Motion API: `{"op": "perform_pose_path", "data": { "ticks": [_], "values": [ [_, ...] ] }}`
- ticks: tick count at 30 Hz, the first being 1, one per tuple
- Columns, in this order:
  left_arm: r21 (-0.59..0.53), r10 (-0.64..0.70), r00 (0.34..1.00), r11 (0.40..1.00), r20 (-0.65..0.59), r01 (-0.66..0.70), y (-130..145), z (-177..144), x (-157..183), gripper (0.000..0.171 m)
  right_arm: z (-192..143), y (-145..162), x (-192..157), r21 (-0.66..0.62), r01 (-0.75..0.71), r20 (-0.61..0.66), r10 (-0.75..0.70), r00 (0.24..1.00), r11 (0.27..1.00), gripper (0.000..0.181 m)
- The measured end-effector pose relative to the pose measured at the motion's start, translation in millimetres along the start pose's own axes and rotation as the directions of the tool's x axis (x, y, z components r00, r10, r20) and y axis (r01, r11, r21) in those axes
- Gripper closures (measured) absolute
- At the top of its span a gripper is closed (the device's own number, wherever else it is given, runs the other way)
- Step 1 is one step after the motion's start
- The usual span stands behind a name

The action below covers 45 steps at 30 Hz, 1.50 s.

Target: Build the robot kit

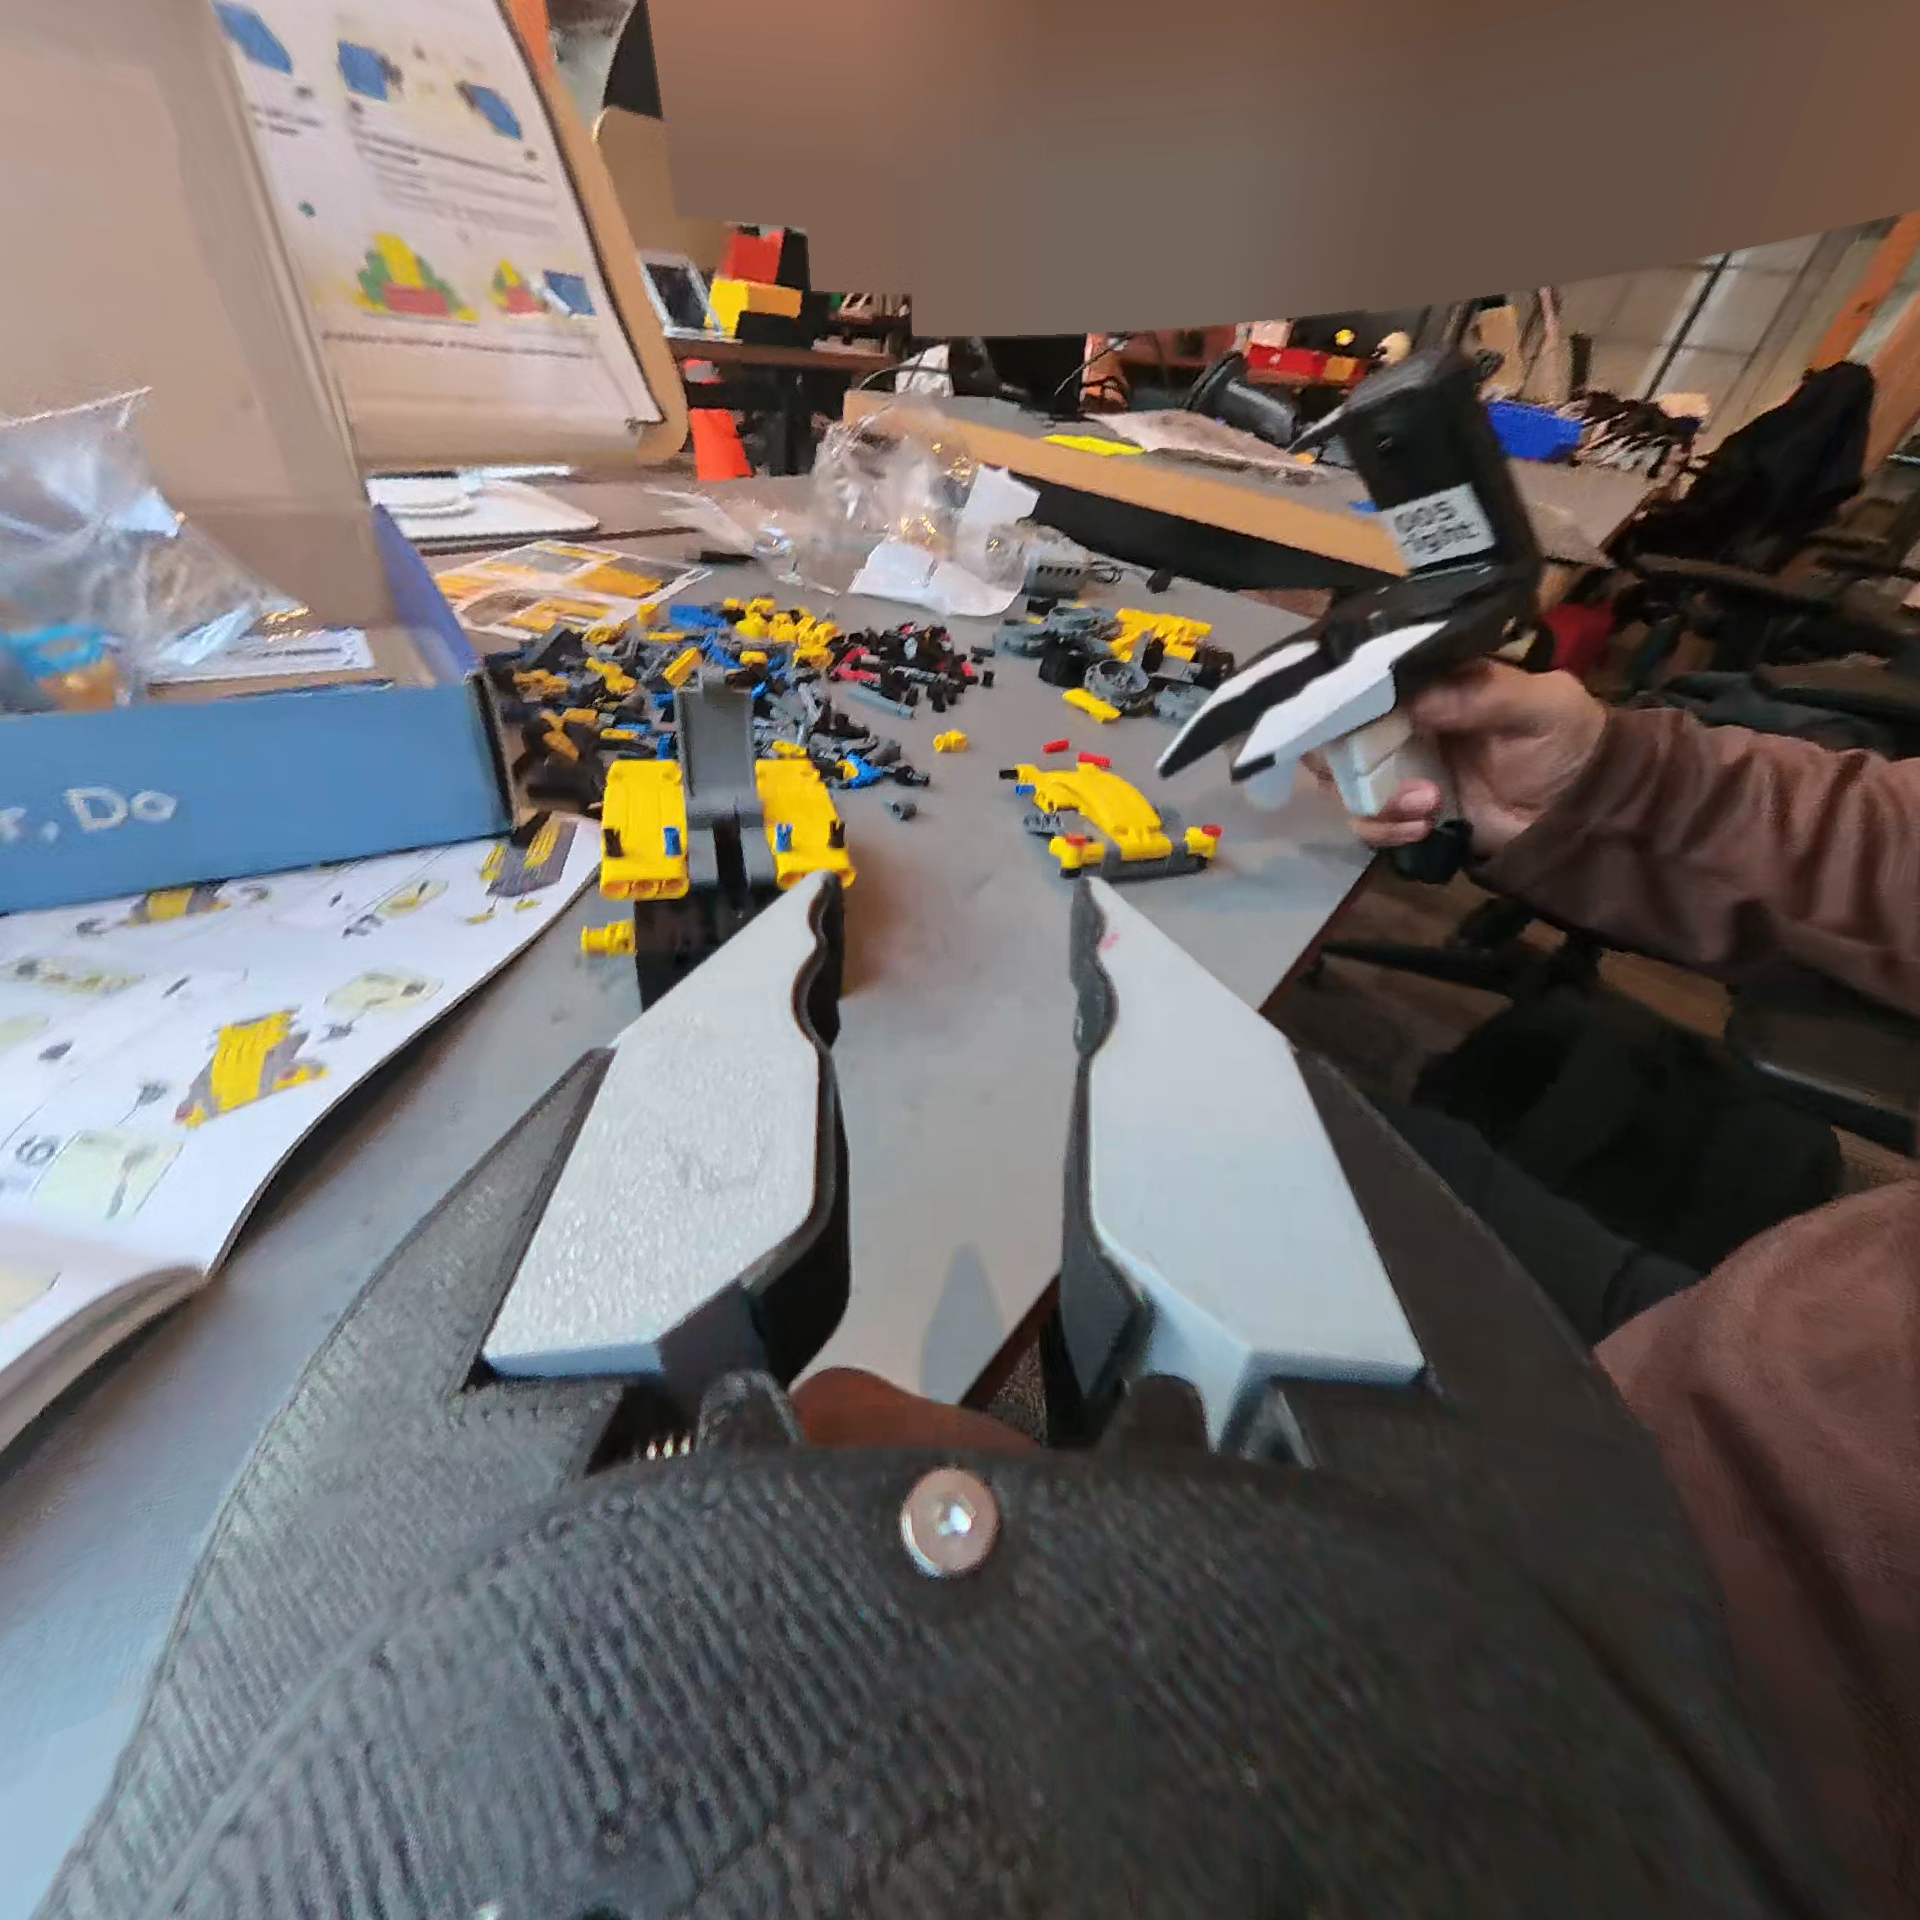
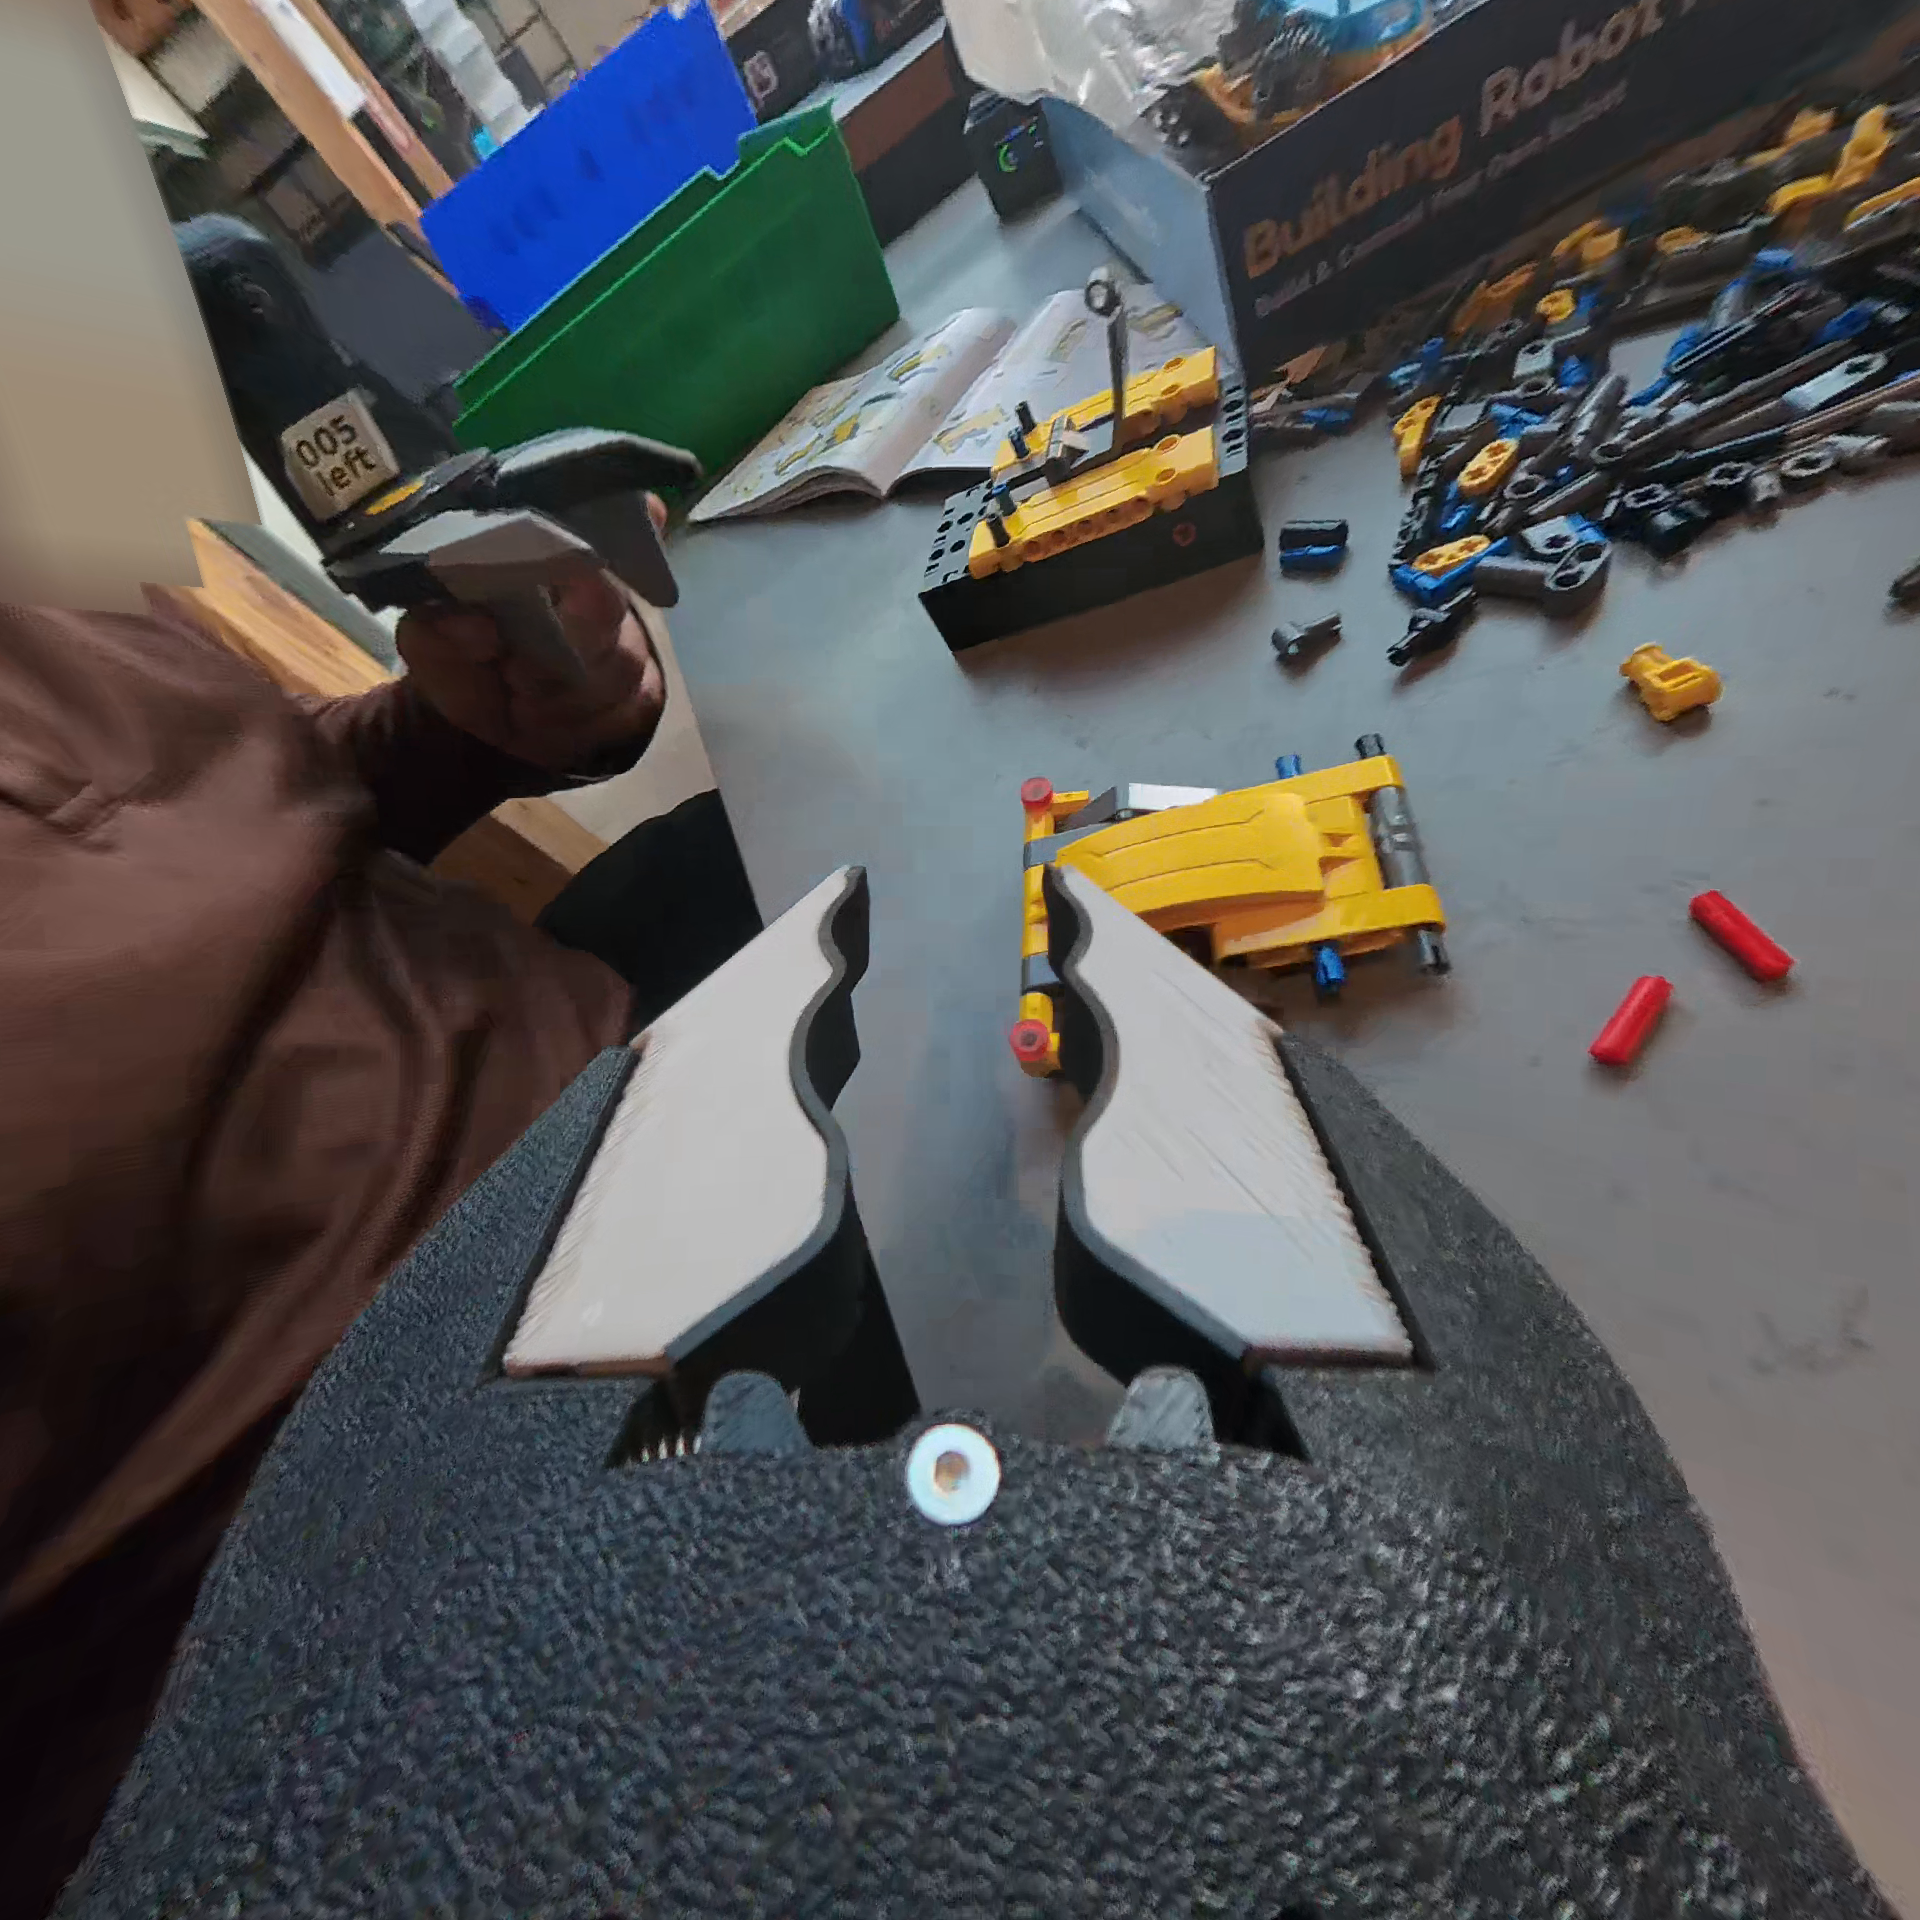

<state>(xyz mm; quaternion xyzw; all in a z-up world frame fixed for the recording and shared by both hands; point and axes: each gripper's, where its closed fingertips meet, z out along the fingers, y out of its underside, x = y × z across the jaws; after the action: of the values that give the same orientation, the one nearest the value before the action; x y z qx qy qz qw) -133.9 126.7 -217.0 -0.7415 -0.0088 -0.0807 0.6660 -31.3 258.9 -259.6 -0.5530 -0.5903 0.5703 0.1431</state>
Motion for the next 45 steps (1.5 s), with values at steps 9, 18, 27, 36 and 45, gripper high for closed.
{"op": "perform_pose_path", "data": {
  "ticks": [9, 18, 27, 36, 45],
  "values": [
    [-0.008, -0.108, 0.982, 0.994, -0.156, 0.108, 0, 1, 2, 0.128, 7, 0, -2, -0.038, -0.079, 0.078, 0.082, 0.994, 0.996, 0.162],
    [-0.09, -0.079, 0.985, 0.994, -0.155, 0.065, 24, -3, 24, 0.128, 5, -4, -10, 0.018, 0.017, 0.061, -0.018, 0.998, 1.0, 0.178],
    [-0.119, 0.032, 0.986, 0.992, -0.163, -0.052, 36, 1, 46, 0.139, -1, -8, -4, 0.064, 0.066, -0.027, -0.064, 0.998, 0.996, 0.18],
    [-0.144, 0.049, 0.99, 0.987, -0.132, -0.068, 41, 4, 48, 0.147, -59, -25, 54, 0.2, 0.074, -0.448, 0.024, 0.894, 0.977, 0.181],
    [-0.166, 0.015, 0.99, 0.985, -0.137, -0.038, 43, 3, 47, 0.143, -58, -12, 80, 0.004, 0.081, -0.646, -0.06, 0.761, 0.997, 0.18]
  ]
}}
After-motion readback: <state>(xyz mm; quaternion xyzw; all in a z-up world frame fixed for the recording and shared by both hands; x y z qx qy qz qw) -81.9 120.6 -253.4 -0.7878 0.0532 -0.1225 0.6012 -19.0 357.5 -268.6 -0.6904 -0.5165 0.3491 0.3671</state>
